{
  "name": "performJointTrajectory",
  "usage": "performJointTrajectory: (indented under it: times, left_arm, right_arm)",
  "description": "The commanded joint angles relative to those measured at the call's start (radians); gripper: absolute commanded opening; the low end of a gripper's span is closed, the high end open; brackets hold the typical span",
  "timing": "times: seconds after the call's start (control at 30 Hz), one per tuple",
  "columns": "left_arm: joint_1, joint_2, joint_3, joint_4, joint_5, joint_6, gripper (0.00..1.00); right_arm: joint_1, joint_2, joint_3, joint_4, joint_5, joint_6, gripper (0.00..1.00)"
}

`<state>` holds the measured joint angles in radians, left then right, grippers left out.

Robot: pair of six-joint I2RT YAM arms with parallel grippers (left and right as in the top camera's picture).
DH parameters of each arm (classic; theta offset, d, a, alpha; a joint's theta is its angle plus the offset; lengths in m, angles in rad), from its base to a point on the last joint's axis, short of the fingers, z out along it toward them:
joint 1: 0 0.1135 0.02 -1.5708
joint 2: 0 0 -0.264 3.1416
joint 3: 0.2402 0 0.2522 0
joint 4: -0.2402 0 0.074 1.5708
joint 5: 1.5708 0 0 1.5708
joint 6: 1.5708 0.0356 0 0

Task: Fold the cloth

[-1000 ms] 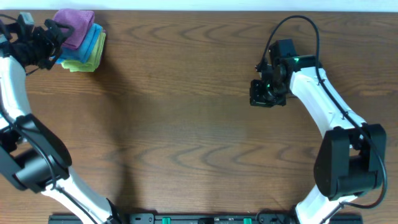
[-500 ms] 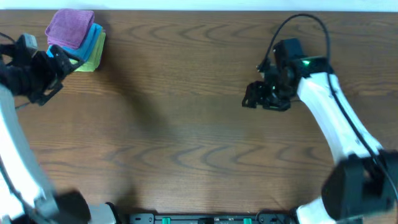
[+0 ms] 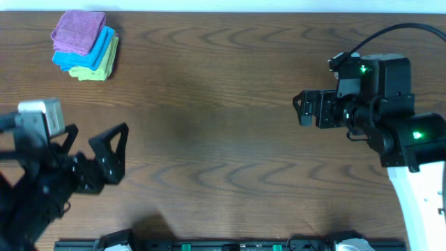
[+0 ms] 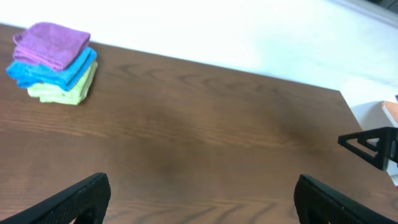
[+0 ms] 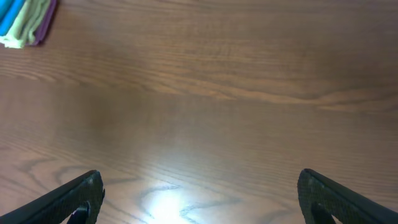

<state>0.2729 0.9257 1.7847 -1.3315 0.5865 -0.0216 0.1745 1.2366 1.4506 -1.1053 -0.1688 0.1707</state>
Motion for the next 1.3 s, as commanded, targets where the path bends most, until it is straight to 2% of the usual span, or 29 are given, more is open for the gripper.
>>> performJointTrajectory:
  times: [0.0,0.33,0.43,0.57,0.63,0.7,1.0,1.17,1.27]
  left_arm:
    - [-0.005,-0.039,0.008,-0.002,-0.018,0.015,0.95]
    - [-0.005,-0.078,0.008,-0.004,-0.021,0.015,0.96]
    - [-0.014,-0.086,0.008,-0.023,-0.108,0.026,0.95]
    - [-0.127,-0.095,-0.067,-0.006,-0.222,0.057,0.95]
    - [-0.223,-0.141,-0.210,0.105,-0.284,0.114,0.96]
    - [-0.270,-0.203,-0.370,0.229,-0.326,0.116,0.95]
    - [-0.279,-0.543,-1.138,0.727,-0.323,0.109,0.95]
    - [-0.279,-0.711,-1.417,0.862,-0.320,0.060,0.96]
    - [-0.279,-0.775,-1.518,0.914,-0.310,0.032,0.95]
  right_arm:
    - [0.008,-0.001,0.010,-0.003,0.026,-0.015,0.99]
    - [0.008,0.000,0.010,-0.003,0.026,-0.015,0.99]
    - [0.008,0.000,0.010,-0.003,0.026,-0.015,0.99]
    - [0.008,0.000,0.010,-0.003,0.026,-0.015,0.99]
    - [0.008,0.000,0.010,-0.003,0.026,-0.015,0.99]
    - [0.008,0.000,0.010,-0.003,0.026,-0.015,0.99]
    - [0.008,0.000,0.010,-0.003,0.026,-0.015,0.99]
    - [0.008,0.000,0.010,-0.003,0.026,-0.015,0.99]
    - [0.008,0.000,0.010,-0.003,0.026,-0.015,0.99]
